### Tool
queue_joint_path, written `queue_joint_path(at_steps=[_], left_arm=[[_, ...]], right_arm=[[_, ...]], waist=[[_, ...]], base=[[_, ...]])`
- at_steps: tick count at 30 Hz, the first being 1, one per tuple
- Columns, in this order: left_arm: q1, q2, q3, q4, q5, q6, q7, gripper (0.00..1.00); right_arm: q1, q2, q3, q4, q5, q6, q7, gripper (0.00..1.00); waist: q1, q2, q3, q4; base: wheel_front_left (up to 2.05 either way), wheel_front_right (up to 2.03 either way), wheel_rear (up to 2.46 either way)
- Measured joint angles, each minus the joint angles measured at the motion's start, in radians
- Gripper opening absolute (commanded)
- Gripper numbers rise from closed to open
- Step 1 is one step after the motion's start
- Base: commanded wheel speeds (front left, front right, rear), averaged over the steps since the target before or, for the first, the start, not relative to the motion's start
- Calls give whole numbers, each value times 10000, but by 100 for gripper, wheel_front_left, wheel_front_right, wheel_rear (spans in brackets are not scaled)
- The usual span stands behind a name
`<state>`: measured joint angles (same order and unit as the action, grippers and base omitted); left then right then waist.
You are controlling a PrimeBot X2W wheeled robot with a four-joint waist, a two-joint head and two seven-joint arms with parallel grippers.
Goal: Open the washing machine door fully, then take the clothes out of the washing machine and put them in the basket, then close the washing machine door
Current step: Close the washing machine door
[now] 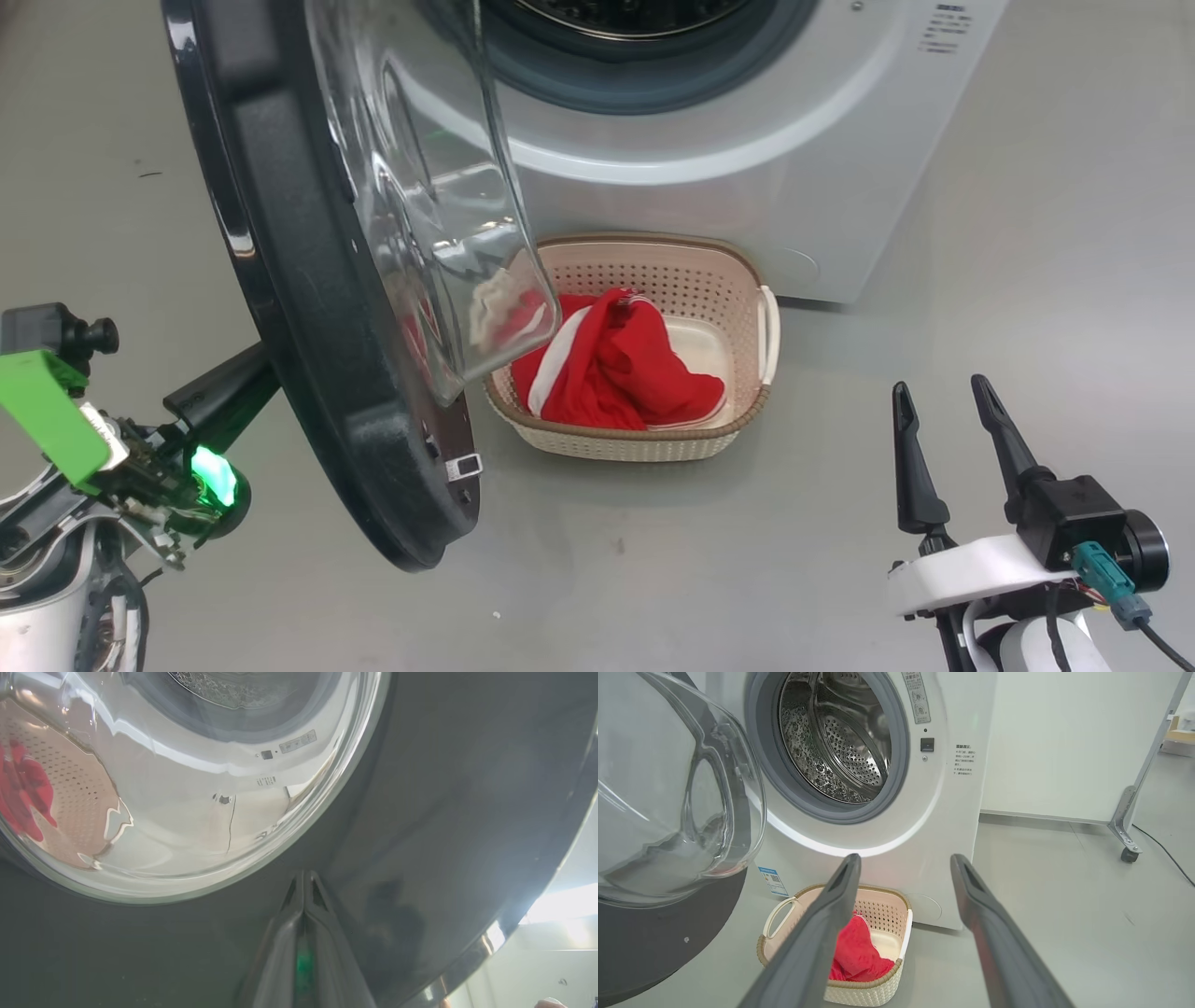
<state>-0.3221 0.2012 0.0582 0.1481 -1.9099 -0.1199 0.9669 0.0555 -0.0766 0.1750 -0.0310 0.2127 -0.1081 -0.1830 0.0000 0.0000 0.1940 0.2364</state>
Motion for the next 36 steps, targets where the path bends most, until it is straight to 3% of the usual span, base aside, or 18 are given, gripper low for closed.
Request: queue_joint_path(at_steps=[26,36], left_arm=[[-808,-150,-113,-384,217,2,-253,0],[-1755,-150,-61,-88,727,278,-790,0]], right_arm=[[-675,194,431,351,412,-2,-441,100],[-905,263,769,506,600,-4,-531,100]], waist=[[1,0,918,-2795],[0,0,1414,-3900]], base=[[0,0,0],[0,0,0]])
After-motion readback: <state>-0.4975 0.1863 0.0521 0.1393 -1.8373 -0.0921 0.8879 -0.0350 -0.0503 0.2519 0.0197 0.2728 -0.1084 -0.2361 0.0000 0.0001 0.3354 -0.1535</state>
